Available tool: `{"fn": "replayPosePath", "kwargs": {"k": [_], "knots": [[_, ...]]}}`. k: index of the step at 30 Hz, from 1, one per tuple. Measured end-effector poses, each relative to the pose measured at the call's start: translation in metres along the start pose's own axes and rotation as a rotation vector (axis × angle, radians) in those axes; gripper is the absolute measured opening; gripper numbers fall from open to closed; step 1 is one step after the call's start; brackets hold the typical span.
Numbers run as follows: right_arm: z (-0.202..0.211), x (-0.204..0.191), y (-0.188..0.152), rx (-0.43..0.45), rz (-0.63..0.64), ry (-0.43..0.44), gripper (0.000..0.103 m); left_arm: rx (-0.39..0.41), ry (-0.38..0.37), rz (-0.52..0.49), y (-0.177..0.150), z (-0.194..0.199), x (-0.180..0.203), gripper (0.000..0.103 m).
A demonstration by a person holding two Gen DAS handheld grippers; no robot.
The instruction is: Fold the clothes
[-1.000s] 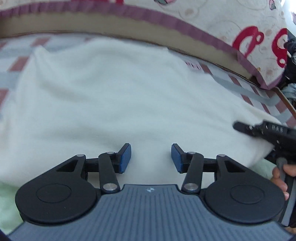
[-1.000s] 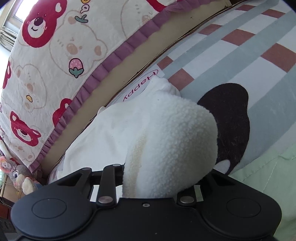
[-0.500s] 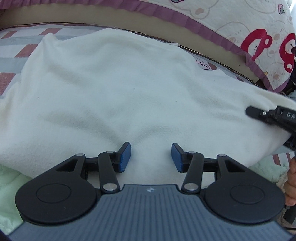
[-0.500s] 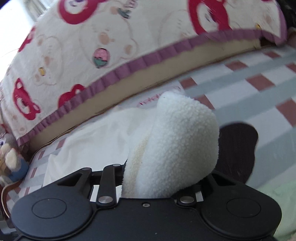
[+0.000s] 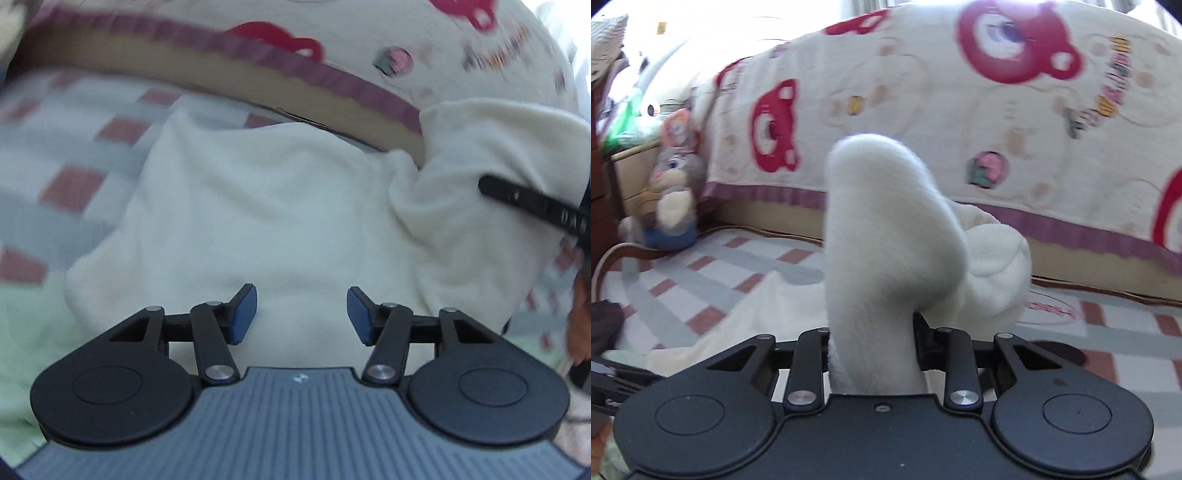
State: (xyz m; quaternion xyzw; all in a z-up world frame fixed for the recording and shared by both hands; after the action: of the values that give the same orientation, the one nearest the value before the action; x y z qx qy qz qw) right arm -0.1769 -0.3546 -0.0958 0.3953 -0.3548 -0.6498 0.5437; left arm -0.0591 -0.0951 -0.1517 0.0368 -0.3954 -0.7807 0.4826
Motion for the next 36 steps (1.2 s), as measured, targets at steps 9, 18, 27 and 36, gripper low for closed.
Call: {"fn": "replayPosePath", "kwargs": {"k": [9, 18, 27, 36], "knots": [[-0.025, -0.091, 0.009, 0.033, 0.263, 0.179, 0.032, 0.009, 0.136, -0.013, -0.008, 0.011, -0.019, 0.057], [-0.077, -0.117, -0.051, -0.172, 0.274, 0.275, 0.032, 0.039, 0.071, 0.207, -0.030, 0.029, -0.068, 0.057], [-0.044, -0.155, -0.016, 0.021, 0.393, 0.280, 0.026, 0.043, 0.053, 0.274, -0.033, 0.020, -0.082, 0.057], [-0.085, -0.121, -0.047, -0.204, 0.159, 0.460, 0.026, 0.050, 0.031, 0.343, -0.036, 0.035, -0.101, 0.056]]}}
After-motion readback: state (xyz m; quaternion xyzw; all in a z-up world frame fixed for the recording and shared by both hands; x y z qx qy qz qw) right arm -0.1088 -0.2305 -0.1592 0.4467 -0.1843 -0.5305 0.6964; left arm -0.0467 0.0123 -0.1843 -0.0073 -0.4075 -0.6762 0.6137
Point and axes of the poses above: each gripper's, at about its wrist camera, not at the fingertips, and z roughly against the way its jaws point, x to its right, y to its top, the point moved 1 cm from there along -z, roughly the way its jaws point, and after that the axes turned 6 degrees about y, right-handed, at the moved point
